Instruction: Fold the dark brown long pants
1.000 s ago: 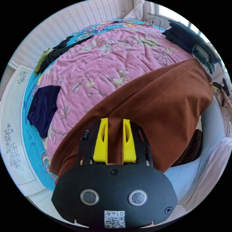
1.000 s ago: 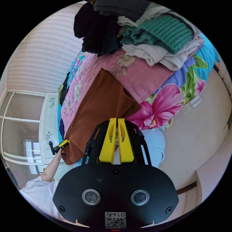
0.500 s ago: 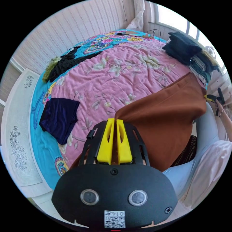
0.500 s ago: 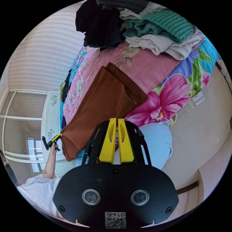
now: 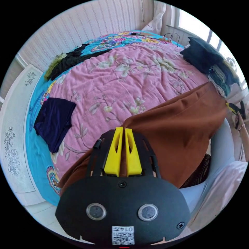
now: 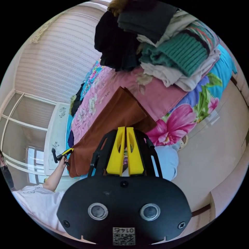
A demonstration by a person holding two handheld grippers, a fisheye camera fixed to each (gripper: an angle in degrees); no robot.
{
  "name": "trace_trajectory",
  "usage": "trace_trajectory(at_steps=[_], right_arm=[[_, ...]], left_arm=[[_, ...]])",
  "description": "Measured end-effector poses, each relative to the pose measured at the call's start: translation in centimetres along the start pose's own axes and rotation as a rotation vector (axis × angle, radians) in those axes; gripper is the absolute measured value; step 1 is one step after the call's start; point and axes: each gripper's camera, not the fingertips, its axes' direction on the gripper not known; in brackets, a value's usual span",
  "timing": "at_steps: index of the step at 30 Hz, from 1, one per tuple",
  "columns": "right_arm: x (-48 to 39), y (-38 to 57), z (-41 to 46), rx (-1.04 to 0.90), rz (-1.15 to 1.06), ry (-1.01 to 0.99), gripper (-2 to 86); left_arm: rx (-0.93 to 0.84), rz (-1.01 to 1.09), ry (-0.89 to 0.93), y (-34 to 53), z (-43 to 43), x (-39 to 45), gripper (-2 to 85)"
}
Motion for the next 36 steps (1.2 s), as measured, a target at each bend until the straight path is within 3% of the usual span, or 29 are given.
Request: trace_trajectory(at_steps=[4, 12, 16, 19, 21, 23, 26, 30, 32, 36], right_arm=[[2.2, 0.0, 4.8, -0.14, 0.099, 0.043, 0.2], [2.4, 1.5, 7.6, -0.06, 0.142, -0.062, 0.4], [0.6, 2.2, 7.5, 0.038, 0.141, 0.089, 0.4], [-5.5, 2.2, 9.2, 0.094, -0.081, 0.179, 1.1], [-10.9, 1.5, 12.8, 0.018, -0.299, 0.184, 2.4], [-19.1, 0.8, 20.3, -0.163, -0.589, 0.158, 6.1], [-27.9, 1.1, 31.1, -0.374, -0.845, 0.154, 10.5], [-34.8, 3.0, 42.2, -0.565, -0.992, 0.19, 11.1], [-36.9, 5.3, 48.8, -0.69, -1.027, 0.352, 8.3], [-39.5, 7.6, 52.9, -0.707, -1.135, 0.475, 1.6]], left_arm=[[-0.059, 0.029, -0.017, 0.3, 1.3, 0.0, -0.7], [-0.054, 0.038, -0.026, 3.0, -0.8, -1.4, 0.0], [0.062, 0.006, -0.052, 8.7, -6.1, -2.7, 0.1], [0.113, -0.135, -0.041, 14.7, -8.2, -4.5, 0.9], [0.112, -0.232, -0.044, 18.5, -8.7, -5.9, 1.9], [0.089, -0.361, -0.066, 22.9, -8.7, -8.0, 3.4], [0.079, -0.504, -0.057, 26.9, -9.1, -10.7, 4.4], [0.114, -0.643, -0.09, 30.1, -10.0, -13.5, 5.2], [0.11, -0.696, -0.097, 31.4, -9.9, -15.3, 7.0], [0.09, -0.725, -0.125, 32.2, -9.3, -17.5, 8.8]])
